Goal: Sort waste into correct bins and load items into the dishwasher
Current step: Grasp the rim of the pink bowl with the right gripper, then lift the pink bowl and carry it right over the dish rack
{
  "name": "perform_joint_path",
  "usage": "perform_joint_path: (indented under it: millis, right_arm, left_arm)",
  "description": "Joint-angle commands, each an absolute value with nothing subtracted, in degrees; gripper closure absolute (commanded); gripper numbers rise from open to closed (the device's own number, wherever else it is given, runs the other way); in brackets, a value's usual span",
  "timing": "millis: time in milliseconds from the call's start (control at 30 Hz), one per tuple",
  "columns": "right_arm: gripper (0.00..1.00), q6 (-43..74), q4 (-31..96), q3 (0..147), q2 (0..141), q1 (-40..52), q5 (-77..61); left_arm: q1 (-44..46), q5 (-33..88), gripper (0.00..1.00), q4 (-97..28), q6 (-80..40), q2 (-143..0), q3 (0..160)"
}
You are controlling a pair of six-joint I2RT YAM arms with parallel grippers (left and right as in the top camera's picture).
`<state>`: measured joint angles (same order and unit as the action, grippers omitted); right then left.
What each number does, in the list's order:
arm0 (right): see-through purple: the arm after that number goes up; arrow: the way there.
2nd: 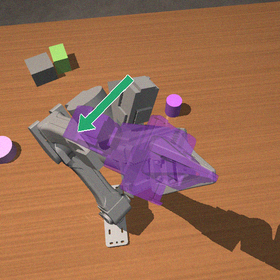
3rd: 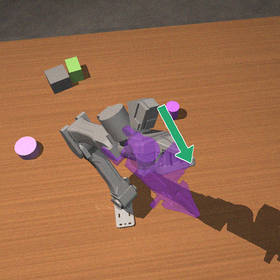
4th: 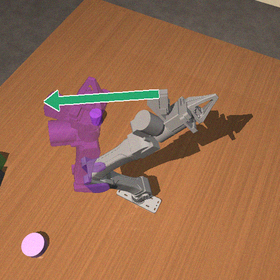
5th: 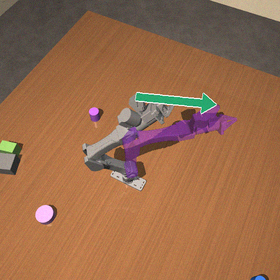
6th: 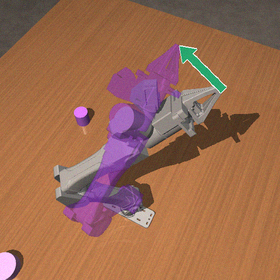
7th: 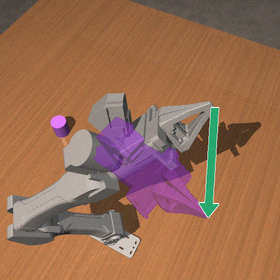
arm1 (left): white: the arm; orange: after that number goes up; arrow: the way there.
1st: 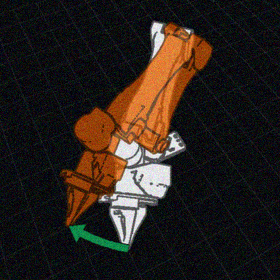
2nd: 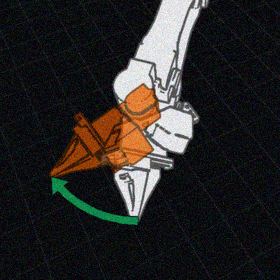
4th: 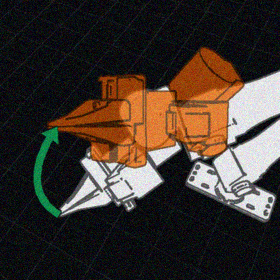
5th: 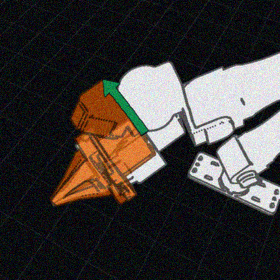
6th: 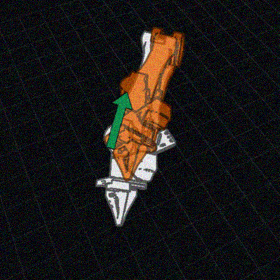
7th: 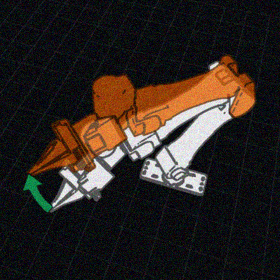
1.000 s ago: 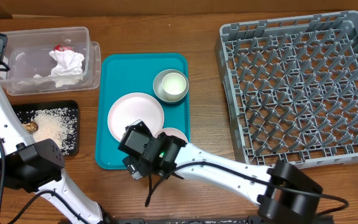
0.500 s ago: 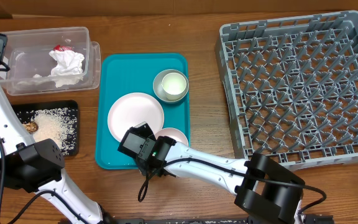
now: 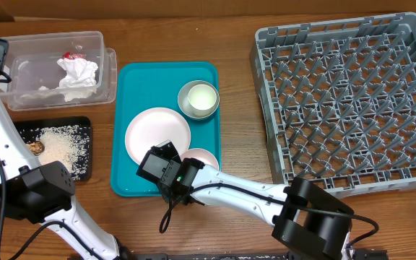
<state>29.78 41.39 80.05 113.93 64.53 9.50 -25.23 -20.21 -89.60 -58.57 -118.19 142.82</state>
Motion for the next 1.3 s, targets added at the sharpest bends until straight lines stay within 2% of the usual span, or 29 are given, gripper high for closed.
perform_joint_path:
  millis: [0,300,467,700,900,1067,1267]
  right_arm:
    - [0.75,30.70,41.21,80.97,115.63,64.34,10.74]
    - [0.83,30.70,41.45,81.17,115.63,64.34,10.92]
    - [0.94,30.70,43.53,83.13,115.63,64.34,10.96]
    - [0.96,30.72,48.80,88.82,115.61,64.34,10.90]
    - [0.96,30.70,59.88,99.15,112.90,62.17,10.94]
    - [0.96,30.68,69.14,108.73,106.67,54.04,10.41]
    - [0.96,24.34,69.71,112.49,97.25,33.06,-1.93]
  left_arm:
    - [-25.10,-21.34,0.00,-89.65,-59.16,-118.45,142.58]
    - [-25.10,-21.34,0.00,-89.65,-59.16,-118.48,142.58]
    - [-25.10,-21.34,0.00,-89.65,-59.16,-118.48,142.58]
    - [-25.10,-21.34,0.00,-89.67,-59.16,-118.45,142.58]
    - [-25.10,-21.34,0.00,-89.67,-59.16,-118.48,142.58]
    - [-25.10,-21.34,0.00,-89.67,-59.16,-118.48,142.58]
    - [-25.10,-21.34,0.00,-89.65,-59.16,-118.45,142.58]
